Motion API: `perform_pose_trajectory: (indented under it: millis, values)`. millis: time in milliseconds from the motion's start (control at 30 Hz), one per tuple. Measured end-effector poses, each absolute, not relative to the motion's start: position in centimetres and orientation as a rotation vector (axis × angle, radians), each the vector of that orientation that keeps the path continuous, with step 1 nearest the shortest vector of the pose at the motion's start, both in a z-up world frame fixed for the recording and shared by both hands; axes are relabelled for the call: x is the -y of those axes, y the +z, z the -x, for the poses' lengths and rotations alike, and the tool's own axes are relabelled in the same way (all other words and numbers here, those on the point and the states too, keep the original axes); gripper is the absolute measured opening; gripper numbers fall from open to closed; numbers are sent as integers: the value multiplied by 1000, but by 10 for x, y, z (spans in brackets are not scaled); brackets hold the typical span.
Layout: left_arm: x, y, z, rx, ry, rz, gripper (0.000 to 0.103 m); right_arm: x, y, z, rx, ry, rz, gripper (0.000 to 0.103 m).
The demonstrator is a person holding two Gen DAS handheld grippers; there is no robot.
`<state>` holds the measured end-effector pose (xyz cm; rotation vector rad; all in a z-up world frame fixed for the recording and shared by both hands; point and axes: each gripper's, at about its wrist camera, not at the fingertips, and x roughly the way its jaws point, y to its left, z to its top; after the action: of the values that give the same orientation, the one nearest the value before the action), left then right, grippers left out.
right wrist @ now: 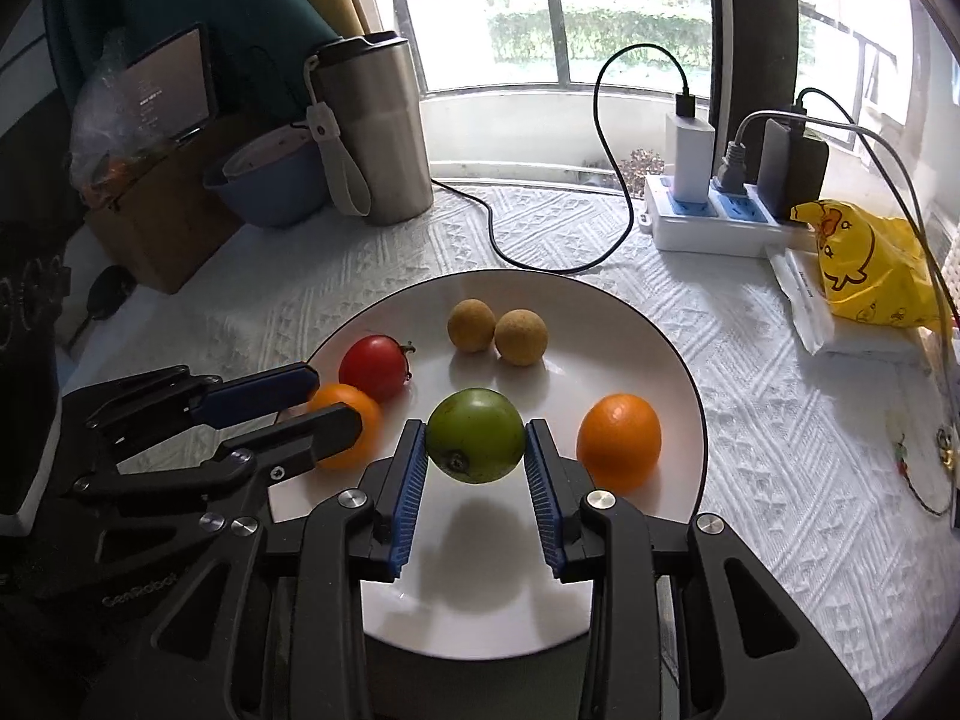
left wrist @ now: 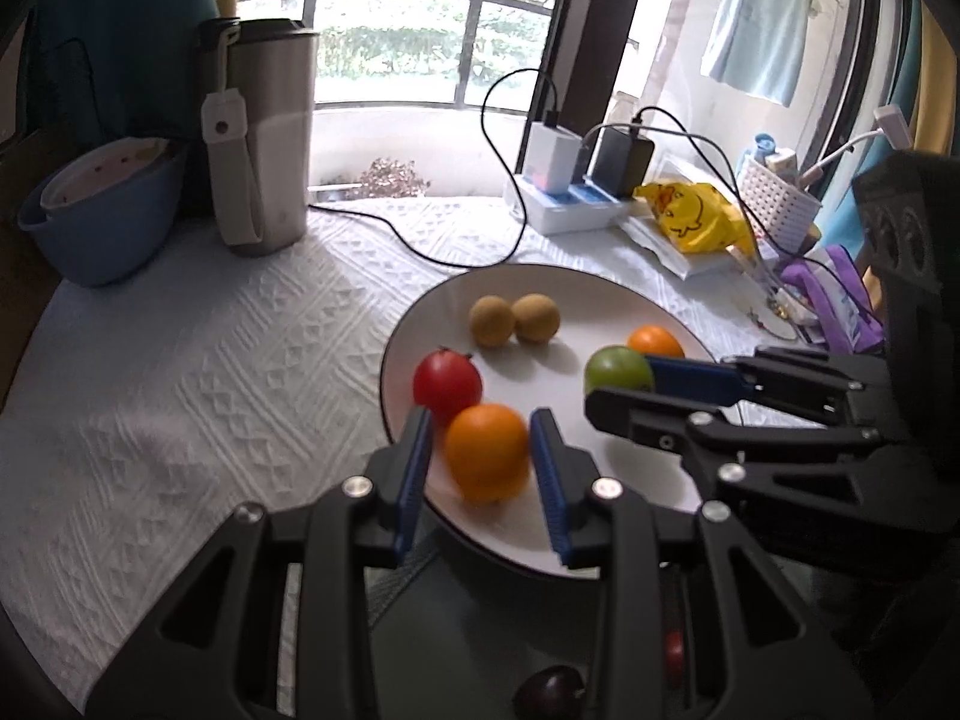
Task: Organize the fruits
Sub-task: 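Place the orange and green plum on the plate and open both grippers, then move both open grippers toward the remaining plums and tomato on the mat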
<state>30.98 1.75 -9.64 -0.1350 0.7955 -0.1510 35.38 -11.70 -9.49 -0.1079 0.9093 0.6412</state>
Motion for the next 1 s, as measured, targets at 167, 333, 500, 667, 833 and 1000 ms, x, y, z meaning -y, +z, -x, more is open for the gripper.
perform_pose_trajectory:
  millis: [167, 333, 500, 667, 833, 1000]
  values:
    - [-21, -94, -309, -792, -136, 149, 35, 121, -93, -355, -902, 622, 97, 36]
    - [-21, -82, -299, -758, -131, 155, 36, 126, -81, -347, -876, 605, 93, 37]
    - [-19, -69, -281, -728, -136, 161, 43, 133, -68, -331, -850, 593, 92, 37]
    - [-18, -58, -261, -702, -137, 165, 45, 139, -59, -311, -836, 585, 91, 37]
    - [-15, -48, -242, -680, -144, 162, 45, 147, -52, -292, -824, 578, 85, 37]
    - [-9, -43, -223, -664, -154, 155, 45, 156, -45, -272, -810, 569, 86, 37]
